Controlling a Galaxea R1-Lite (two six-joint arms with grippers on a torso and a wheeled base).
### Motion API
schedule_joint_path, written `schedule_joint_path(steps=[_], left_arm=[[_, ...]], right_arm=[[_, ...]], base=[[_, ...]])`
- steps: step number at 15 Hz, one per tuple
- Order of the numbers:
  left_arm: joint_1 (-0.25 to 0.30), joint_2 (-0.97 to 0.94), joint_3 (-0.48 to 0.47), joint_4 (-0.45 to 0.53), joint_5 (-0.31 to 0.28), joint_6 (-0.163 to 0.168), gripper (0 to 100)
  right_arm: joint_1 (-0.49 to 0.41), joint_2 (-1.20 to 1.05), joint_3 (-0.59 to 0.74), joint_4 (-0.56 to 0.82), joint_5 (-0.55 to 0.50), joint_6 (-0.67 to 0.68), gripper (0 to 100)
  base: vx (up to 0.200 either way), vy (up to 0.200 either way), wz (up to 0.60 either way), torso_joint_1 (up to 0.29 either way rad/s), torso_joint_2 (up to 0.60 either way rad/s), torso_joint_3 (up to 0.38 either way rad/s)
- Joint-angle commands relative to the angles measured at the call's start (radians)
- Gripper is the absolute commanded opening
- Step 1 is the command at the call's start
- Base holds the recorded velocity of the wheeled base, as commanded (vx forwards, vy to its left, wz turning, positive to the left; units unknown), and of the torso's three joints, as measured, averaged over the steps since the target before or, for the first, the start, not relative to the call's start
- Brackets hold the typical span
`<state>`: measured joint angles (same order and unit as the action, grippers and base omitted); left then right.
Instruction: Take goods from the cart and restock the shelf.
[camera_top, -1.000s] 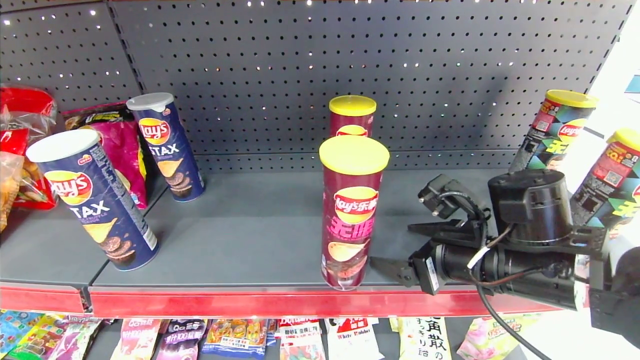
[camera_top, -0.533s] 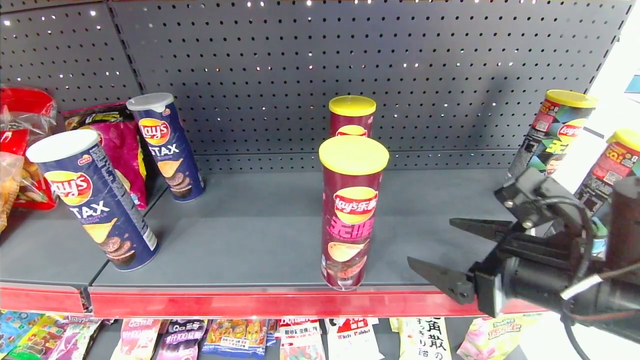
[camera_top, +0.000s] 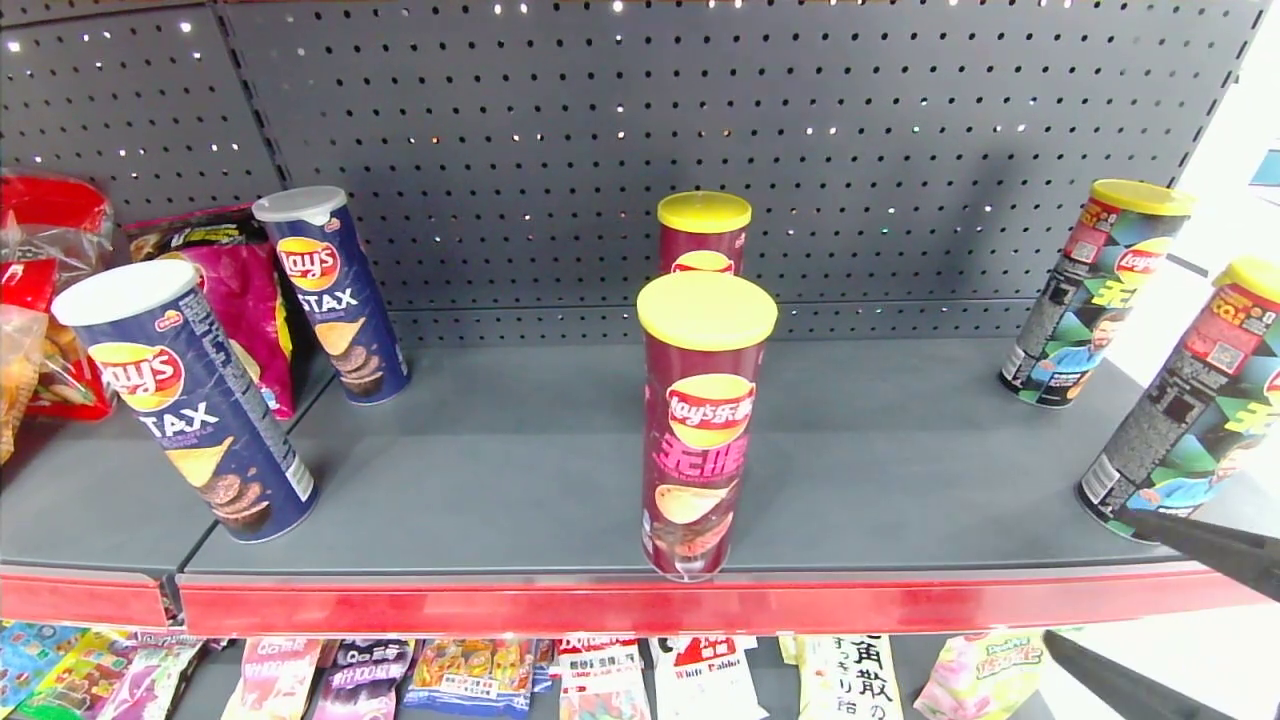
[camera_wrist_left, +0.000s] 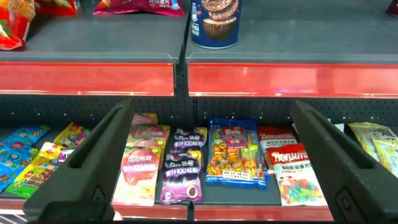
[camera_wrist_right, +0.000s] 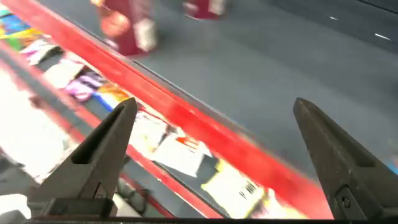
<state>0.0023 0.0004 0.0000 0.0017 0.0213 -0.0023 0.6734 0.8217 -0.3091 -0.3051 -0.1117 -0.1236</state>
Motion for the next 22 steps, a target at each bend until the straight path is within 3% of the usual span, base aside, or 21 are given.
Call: schedule_joint_path(steps=[1,4,6,9,13,15,18,19,21,22], left_arm=[[0.001,0.000,0.000,0.000,0.000,-0.001,100],[0.001,0.000,0.000,0.000,0.000,-0.001,100],[0.001,0.000,0.000,0.000,0.000,-0.001,100],[0.001,0.000,0.000,0.000,0.000,-0.001,100],[0.001,0.000,0.000,0.000,0.000,-0.001,100],[0.001,0.000,0.000,0.000,0.000,-0.001,100],[0.001,0.000,0.000,0.000,0.000,-0.001,100],[0.001,0.000,0.000,0.000,0.000,-0.001,100],[0.001,0.000,0.000,0.000,0.000,-0.001,100],[0.001,0.000,0.000,0.000,0.000,-0.001,100]], right_arm=[[-0.170,-0.269,-0.016,0.175,-0.002,-0.011,100],[-0.336,-0.446,-0.065,0.425,-0.022,-0.011,100],[-0.480,-0.506,-0.062,0.546,-0.134,-0.002,100],[-0.615,-0.562,-0.053,0.669,-0.283,0.036,100],[-0.678,-0.578,-0.044,0.712,-0.370,0.039,100],[-0.778,-0.573,-0.002,0.725,-0.385,0.038,100],[-0.759,-0.737,0.096,0.710,-0.261,0.038,100],[-0.758,-0.722,0.111,0.635,-0.137,0.058,100],[-0.758,-0.727,0.271,0.330,0.162,0.078,100],[-0.758,-0.725,0.309,0.216,0.178,0.084,100]], base=[[0.000,0.000,0.00,0.000,0.00,0.000],[0.000,0.000,0.00,0.000,0.00,0.000],[0.000,0.000,0.00,0.000,0.00,0.000],[0.000,0.000,0.00,0.000,0.00,0.000],[0.000,0.000,0.00,0.000,0.00,0.000],[0.000,0.000,0.00,0.000,0.00,0.000],[0.000,0.000,0.00,0.000,0.00,0.000],[0.000,0.000,0.00,0.000,0.00,0.000],[0.000,0.000,0.00,0.000,0.00,0.000],[0.000,0.000,0.00,0.000,0.00,0.000]])
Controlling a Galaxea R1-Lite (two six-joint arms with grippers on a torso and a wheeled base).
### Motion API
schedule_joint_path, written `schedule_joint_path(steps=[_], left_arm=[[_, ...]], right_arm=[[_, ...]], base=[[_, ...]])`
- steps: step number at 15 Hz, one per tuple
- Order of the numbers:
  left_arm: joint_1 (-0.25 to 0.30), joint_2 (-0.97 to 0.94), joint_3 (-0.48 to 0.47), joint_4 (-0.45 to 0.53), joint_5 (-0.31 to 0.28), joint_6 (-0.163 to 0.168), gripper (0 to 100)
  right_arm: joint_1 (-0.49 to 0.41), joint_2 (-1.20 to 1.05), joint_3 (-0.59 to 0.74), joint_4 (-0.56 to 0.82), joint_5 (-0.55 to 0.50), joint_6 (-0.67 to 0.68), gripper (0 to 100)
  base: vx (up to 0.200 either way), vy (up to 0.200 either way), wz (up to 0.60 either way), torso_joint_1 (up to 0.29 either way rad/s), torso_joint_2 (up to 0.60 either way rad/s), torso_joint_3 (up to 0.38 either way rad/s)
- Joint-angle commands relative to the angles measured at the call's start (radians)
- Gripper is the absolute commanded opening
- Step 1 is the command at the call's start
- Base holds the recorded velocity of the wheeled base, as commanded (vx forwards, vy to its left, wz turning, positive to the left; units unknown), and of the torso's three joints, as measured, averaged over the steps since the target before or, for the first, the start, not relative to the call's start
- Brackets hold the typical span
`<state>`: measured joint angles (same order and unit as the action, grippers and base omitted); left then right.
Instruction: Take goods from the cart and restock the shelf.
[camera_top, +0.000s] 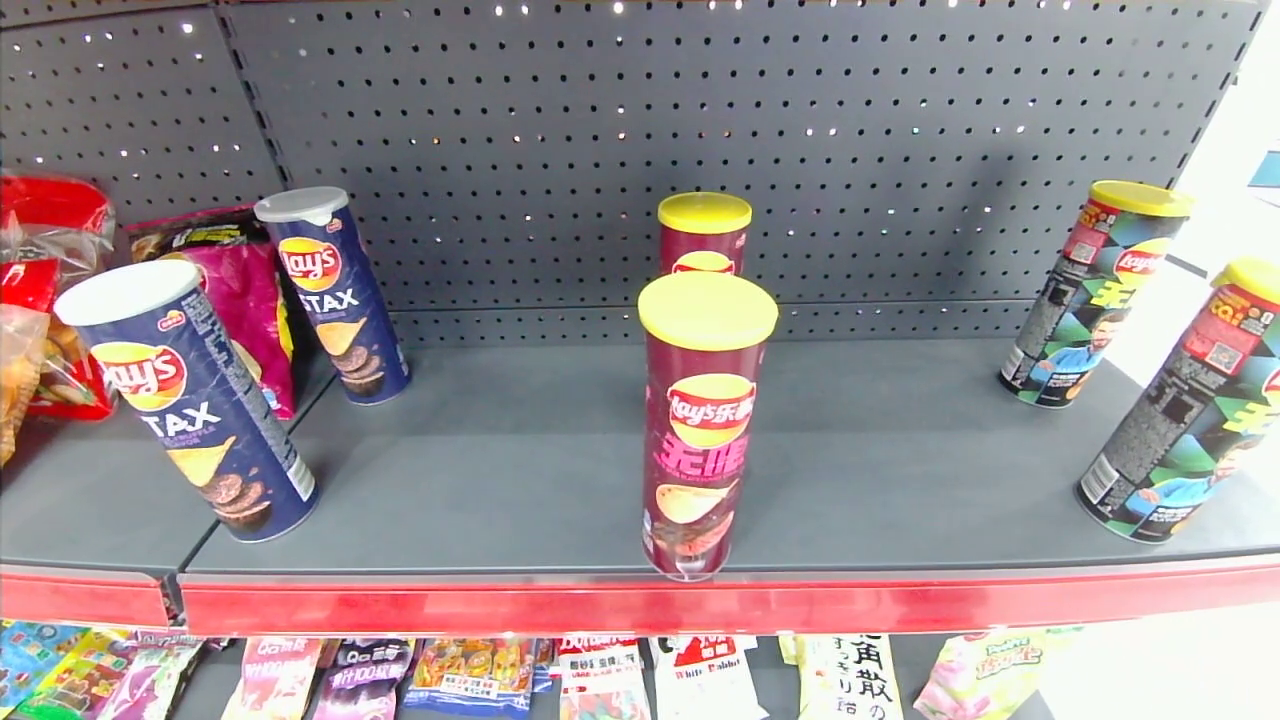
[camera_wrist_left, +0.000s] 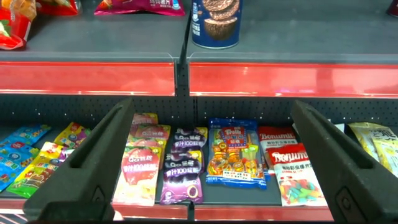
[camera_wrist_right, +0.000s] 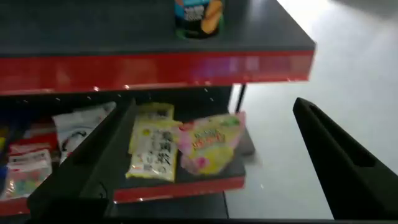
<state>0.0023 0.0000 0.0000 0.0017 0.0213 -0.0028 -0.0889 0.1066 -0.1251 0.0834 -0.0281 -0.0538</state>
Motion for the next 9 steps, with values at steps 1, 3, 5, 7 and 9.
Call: schedule_joint_path(steps=[1,3,5,7,9], left_arm=[[0.001,0.000,0.000,0.000,0.000,0.000,100],[0.001,0.000,0.000,0.000,0.000,0.000,100],[0.001,0.000,0.000,0.000,0.000,0.000,100],[0.001,0.000,0.000,0.000,0.000,0.000,100],[0.001,0.000,0.000,0.000,0.000,0.000,100]], right_arm=[[0.005,-0.010,0.125,-0.146,0.093,0.017,100],[0.003,-0.010,0.114,-0.120,0.007,-0.015,100],[0.003,-0.010,0.116,-0.120,-0.006,-0.003,100],[0.003,-0.010,0.116,-0.120,-0.010,0.006,100],[0.003,-0.010,0.116,-0.120,-0.012,0.005,100]], base=[[0.000,0.000,0.00,0.000,0.00,0.000],[0.000,0.000,0.00,0.000,0.00,0.000],[0.000,0.000,0.00,0.000,0.00,0.000],[0.000,0.000,0.00,0.000,0.00,0.000],[0.000,0.000,0.00,0.000,0.00,0.000]])
